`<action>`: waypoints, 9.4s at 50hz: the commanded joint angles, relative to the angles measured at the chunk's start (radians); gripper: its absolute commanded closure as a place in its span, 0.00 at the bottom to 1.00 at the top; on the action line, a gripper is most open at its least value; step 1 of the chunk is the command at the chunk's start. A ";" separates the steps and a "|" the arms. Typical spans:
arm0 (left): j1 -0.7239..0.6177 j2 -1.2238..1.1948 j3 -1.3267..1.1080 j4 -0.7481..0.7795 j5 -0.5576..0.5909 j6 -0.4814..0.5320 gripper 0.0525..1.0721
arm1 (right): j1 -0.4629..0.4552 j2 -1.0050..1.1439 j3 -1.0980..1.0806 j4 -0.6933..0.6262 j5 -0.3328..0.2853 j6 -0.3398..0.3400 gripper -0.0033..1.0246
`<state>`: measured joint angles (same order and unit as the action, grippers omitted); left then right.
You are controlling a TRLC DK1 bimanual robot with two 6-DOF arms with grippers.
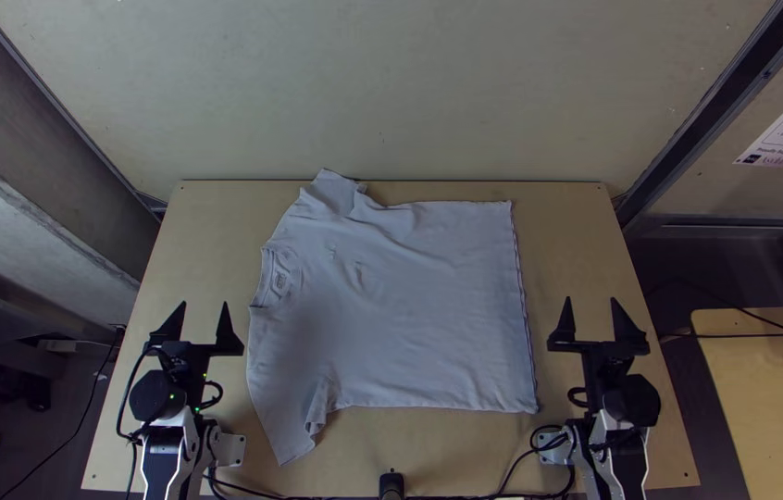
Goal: Fold the t-shirt
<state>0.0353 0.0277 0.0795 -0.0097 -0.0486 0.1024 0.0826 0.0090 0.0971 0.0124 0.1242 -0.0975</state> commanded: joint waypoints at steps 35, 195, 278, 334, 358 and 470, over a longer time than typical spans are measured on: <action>-0.032 0.775 0.617 0.140 -0.011 -0.021 0.04 | 0.031 0.680 0.497 0.241 -0.001 0.002 0.04; -0.198 2.401 2.200 -0.544 0.015 -0.207 0.98 | 0.042 2.073 1.598 -0.466 -0.107 0.482 0.07; -0.115 2.240 2.159 -0.506 0.021 -0.283 0.98 | 0.048 2.435 2.227 -0.660 -0.009 0.473 0.97; -0.089 1.842 1.608 -0.460 0.085 -0.245 0.97 | 0.094 2.152 1.920 -0.790 0.058 0.420 0.97; -0.084 1.658 1.321 -0.466 0.085 -0.205 0.97 | 0.098 1.944 1.572 -0.753 0.068 0.421 0.97; -0.445 0.934 0.700 -1.211 0.197 -0.471 0.04 | 0.072 1.123 1.009 -1.117 0.071 0.493 0.04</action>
<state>-0.3523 0.9802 0.8513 -1.1957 0.1467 -0.3065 0.1436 1.1236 1.1336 -1.0866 0.1947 0.3706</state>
